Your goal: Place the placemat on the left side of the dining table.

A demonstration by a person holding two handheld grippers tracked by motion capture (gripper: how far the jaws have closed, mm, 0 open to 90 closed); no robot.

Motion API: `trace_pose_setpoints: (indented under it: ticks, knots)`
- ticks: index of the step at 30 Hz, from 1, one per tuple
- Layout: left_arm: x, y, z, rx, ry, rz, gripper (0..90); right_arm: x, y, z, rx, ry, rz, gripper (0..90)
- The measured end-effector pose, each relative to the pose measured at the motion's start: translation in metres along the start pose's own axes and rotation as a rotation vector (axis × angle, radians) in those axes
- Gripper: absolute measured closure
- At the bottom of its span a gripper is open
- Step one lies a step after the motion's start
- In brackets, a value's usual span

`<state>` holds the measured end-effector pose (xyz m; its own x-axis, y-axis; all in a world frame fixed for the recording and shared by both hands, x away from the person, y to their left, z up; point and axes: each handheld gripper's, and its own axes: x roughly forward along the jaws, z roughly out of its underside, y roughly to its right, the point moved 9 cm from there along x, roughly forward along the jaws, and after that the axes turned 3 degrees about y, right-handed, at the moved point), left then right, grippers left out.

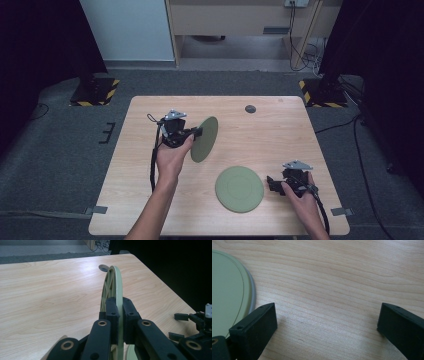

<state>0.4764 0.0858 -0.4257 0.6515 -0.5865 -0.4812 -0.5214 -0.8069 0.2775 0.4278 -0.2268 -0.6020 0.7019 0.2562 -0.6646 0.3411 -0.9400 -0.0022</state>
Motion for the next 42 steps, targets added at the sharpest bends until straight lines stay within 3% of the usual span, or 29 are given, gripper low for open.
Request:
trace_pose_setpoints:
  ticks: [19, 42]
  knots:
    - [-0.012, -0.022, 0.001, -0.015, 0.005, -0.041, 85.5, 0.000, 0.000, 0.000, -0.003, -0.001, -0.002, 2.4]
    - [-0.024, -0.060, 0.014, -0.074, 0.003, -0.093, 85.4, 0.000, 0.000, 0.000, -0.006, -0.003, -0.001, 1.7]
